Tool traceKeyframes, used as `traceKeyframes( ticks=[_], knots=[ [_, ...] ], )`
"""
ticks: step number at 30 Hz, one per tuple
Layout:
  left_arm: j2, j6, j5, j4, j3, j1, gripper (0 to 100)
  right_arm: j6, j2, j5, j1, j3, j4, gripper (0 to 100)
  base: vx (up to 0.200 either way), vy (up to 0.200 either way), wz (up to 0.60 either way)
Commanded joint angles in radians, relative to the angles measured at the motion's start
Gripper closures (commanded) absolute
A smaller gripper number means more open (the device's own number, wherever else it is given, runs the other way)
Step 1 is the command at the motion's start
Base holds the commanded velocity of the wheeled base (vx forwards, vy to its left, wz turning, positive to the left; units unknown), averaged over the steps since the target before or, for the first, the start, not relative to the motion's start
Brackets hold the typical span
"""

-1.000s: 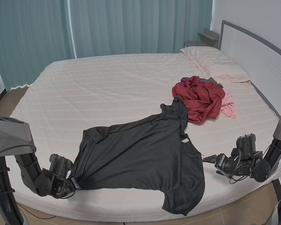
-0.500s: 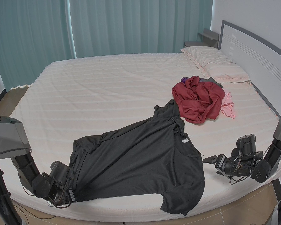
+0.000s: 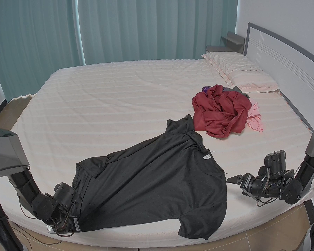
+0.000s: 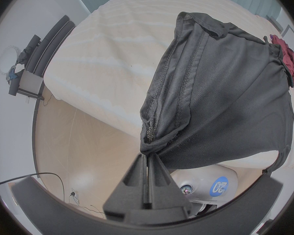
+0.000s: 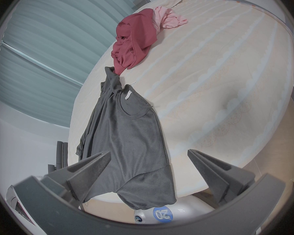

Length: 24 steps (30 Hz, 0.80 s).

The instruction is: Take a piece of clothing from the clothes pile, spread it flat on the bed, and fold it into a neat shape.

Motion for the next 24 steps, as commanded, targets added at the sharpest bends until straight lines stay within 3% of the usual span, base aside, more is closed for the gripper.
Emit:
traceKeyframes(
  ticks=[1,6,7,16,21,24],
  knots=[
    [-0.013,0.007,0.001,0.024,-0.004,0.003,100,0.002,0.001,0.001,0.001,-0.001,0.0,0,0.0,0.0,0.0],
    [-0.016,0.013,0.01,0.028,-0.004,0.014,100,0.002,0.001,0.001,0.001,-0.001,0.0,0,0.0,0.0,0.0],
    [-0.016,0.013,0.01,0.028,-0.004,0.014,0,0.002,0.001,0.001,0.001,-0.001,0.0,0,0.0,0.0,0.0],
    [-0.056,0.036,0.013,0.031,-0.006,0.034,0,0.002,-0.001,0.001,0.0,-0.001,0.0,0,0.0,0.0,0.0],
    [-0.242,0.044,-0.009,0.031,-0.081,0.135,0,0.002,-0.001,0.001,0.001,0.001,0.0,0,0.0,0.0,0.0],
    [-0.279,0.039,-0.059,0.031,-0.126,0.155,0,0.002,-0.002,0.001,0.003,0.001,0.0,0,0.0,0.0,0.0]
  ],
)
